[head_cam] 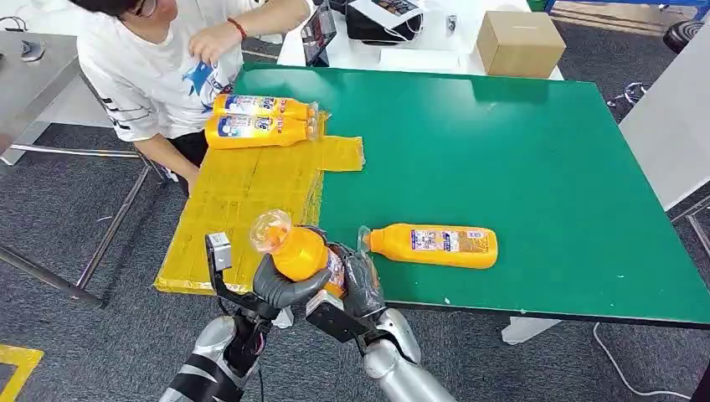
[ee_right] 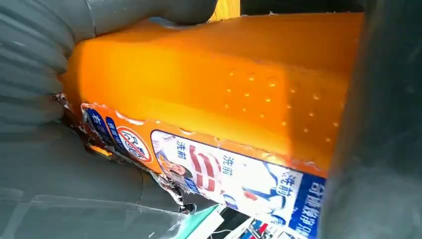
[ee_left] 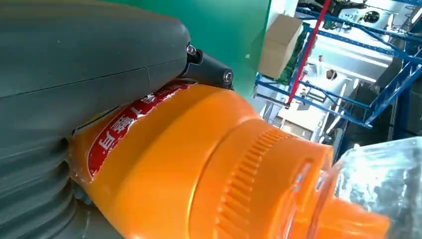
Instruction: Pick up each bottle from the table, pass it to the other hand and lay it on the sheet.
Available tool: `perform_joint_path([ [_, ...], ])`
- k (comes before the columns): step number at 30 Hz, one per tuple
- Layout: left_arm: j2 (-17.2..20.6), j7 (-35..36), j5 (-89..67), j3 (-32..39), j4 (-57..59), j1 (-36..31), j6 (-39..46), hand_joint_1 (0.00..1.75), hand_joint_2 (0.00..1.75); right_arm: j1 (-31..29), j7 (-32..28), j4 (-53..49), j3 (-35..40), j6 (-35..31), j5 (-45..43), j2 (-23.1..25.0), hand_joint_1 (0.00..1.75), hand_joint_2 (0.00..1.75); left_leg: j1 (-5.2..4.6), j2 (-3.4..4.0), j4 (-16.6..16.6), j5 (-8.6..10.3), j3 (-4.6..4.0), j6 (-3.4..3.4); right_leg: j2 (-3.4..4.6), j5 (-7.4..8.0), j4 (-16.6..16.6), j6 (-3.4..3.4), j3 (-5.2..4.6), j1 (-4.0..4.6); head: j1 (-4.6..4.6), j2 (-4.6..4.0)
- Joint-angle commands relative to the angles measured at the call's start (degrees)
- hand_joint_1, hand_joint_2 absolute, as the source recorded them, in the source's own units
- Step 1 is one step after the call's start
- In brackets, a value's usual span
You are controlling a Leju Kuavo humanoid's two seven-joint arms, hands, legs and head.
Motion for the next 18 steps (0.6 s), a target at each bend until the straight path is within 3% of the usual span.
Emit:
perform_joint_path([
  [1,-1.9,-0.59,0.31,-4.87,-1.64,-2.64,-1.03,1.75,1.75,-1.59,0.79,6.52,1.96,2.2,-0.04,0.02,1.54,1.75,0.08,-0.19,0.03,-0.09,0.14,-0.07,-0.14,-0.12,-0.02,-0.07,0.22,0.07,0.0,0.0],
  [2,-1.89,-0.62,0.28,-4.76,-1.76,-2.53,-0.75,1.75,1.75,-1.58,0.89,6.09,1.51,2.0,-0.38,0.12,0.0,1.75,0.05,-0.16,0.01,-0.04,0.07,-0.05,-0.13,-0.08,-0.01,-0.05,0.13,0.05,0.0,0.0],
  [3,-1.79,-0.71,0.19,-4.68,-1.93,-2.43,-0.56,1.75,1.75,-1.73,0.94,5.35,1.28,3.93,-1.37,0.0,0.0,0.0,0.08,-0.22,0.03,-0.11,0.2,-0.08,-0.15,-0.15,0.0,-0.09,0.27,0.07,0.0,0.0],
  [7,-1.4,-2.12,-1.41,-4.04,-1.54,-3.19,0.83,1.75,1.75,-1.51,0.31,-0.01,1.07,11.1,-4.14,-2.31,0.0,0.0,0.05,-0.19,0.03,-0.05,0.1,-0.05,-0.14,-0.09,0.0,-0.05,0.17,0.05,0.0,0.0],
  [18,-1.5,-2.12,-1.47,-3.77,-1.43,-3.45,1.01,1.75,1.75,-1.29,0.48,-0.58,0.99,11.51,-4.21,-2.56,0.0,0.0,0.03,-0.15,0.0,-0.01,0.03,-0.04,-0.12,-0.04,-0.01,-0.04,0.07,0.03,0.0,0.0],
])
